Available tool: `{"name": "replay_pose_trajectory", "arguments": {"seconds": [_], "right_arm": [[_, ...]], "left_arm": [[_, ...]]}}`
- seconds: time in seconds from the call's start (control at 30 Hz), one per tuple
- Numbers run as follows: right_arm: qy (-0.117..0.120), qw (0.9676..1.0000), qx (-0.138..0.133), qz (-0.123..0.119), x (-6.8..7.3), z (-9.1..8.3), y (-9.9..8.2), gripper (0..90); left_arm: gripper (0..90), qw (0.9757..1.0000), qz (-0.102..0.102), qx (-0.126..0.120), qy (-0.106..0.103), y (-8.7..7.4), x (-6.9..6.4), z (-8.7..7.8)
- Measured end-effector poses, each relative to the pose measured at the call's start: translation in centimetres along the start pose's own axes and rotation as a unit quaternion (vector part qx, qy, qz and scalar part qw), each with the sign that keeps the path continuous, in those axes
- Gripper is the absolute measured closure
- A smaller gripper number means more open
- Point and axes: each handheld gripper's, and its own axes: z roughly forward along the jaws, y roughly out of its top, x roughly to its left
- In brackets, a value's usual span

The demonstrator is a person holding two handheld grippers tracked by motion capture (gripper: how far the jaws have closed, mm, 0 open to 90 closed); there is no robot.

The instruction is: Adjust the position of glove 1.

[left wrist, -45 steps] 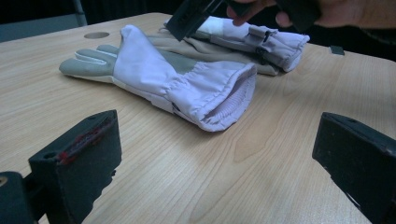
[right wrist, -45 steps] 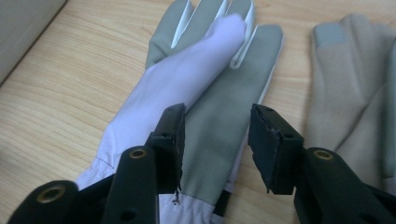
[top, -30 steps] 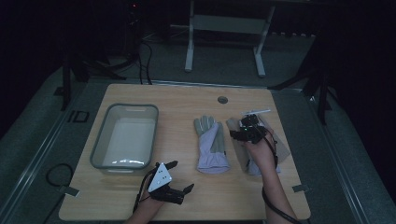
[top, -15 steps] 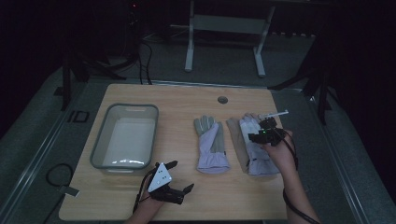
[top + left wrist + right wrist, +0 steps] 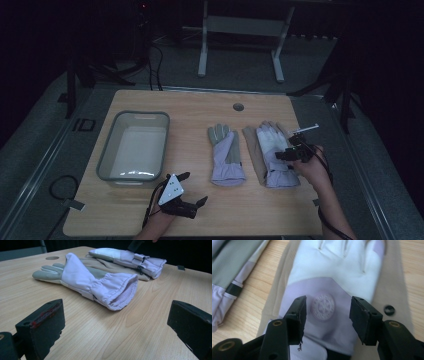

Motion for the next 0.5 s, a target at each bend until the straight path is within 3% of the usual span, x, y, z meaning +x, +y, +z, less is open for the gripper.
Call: {"name": "replay_pose_trajectory", "arguments": {"seconds": [0.2,0.3,0.33,0.4,0.5], "right_arm": [[-0.002,0.9993,0.037,-0.005,-0.3,2.4,0.2,45.7],[0.01,0.9993,0.037,0.0,-0.5,2.5,0.1,49.4],[0.026,0.999,0.035,0.005,-0.7,2.6,-0.1,55.5],[0.035,0.9987,0.034,0.012,-0.7,2.7,-0.3,60.9],[0.031,0.999,0.029,0.015,-0.4,2.7,-0.5,63.1]], "left_arm": [[1.3,1.0,0.0,-0.001,0.0,0.0,0.0,0.0],[1.4,1.0,-0.001,-0.002,0.0,0.0,0.0,0.0],[1.3,1.0,0.0,-0.002,0.0,0.0,0.0,0.0],[1.3,1.0,0.002,-0.001,0.0,0.0,0.0,0.0],[1.3,1.0,0.0,-0.001,0.0,0.0,0.0,0.0]]}}
